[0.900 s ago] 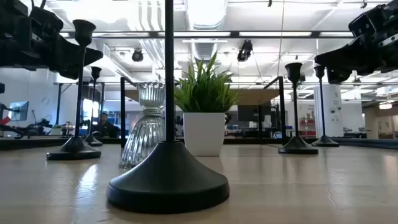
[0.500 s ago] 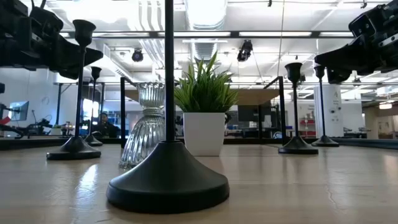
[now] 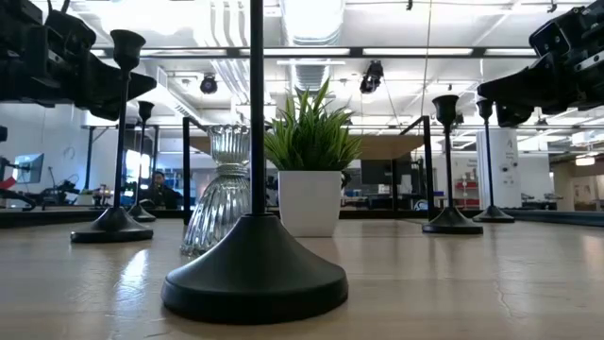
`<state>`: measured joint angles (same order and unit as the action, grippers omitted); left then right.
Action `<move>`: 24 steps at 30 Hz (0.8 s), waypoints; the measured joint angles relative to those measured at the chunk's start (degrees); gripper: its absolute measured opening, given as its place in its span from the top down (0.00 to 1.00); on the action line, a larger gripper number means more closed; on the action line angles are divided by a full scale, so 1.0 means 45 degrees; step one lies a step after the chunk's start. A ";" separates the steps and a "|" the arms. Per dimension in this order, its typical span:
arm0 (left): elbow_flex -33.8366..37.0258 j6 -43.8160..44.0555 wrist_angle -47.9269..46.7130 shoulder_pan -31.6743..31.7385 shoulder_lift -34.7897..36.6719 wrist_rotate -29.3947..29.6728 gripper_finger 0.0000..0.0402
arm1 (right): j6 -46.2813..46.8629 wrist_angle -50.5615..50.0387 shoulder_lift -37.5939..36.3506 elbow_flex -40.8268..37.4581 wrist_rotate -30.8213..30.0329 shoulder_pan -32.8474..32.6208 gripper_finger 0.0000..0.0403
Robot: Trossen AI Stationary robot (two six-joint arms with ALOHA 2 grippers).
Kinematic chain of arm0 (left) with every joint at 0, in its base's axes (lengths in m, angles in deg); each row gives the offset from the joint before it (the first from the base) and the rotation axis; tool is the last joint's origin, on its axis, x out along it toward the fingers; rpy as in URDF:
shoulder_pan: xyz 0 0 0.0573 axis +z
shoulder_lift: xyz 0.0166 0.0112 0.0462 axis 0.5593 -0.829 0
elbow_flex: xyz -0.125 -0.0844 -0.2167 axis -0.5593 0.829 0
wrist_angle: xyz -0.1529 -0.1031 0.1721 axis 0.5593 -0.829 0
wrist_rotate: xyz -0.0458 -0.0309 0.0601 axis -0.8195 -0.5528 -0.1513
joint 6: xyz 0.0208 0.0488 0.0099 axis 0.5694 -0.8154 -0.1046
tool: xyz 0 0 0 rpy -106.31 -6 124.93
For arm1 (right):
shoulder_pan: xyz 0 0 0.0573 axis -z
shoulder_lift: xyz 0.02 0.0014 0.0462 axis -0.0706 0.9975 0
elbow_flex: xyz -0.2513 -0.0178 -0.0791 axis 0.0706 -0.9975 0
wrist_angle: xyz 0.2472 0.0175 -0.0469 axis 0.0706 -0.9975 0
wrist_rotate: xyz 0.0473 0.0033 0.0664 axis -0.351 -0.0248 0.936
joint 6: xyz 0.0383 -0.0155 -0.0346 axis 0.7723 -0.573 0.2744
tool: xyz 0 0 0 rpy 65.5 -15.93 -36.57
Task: Pick & Place candle stick holders
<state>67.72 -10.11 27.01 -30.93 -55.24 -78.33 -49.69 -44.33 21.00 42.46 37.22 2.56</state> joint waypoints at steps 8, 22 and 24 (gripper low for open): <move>0.0000 -0.0004 -0.0002 -0.0001 -0.0003 0.0002 0.92 | -0.1714 0.0014 0.0000 0.0000 -0.0126 0.0012 0.98; 0.0000 0.0000 0.0002 0.0004 0.0001 -0.0002 0.92 | -0.4198 0.0534 -0.0019 0.0010 -0.2629 0.0008 0.98; 0.0000 -0.0004 -0.0003 0.0004 0.0001 0.0002 0.92 | -0.2691 0.0700 -0.0030 0.0010 -0.2238 0.0003 0.98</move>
<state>67.72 -10.12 26.99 -30.91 -55.23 -78.32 -61.79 -41.18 20.87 42.51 27.15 2.57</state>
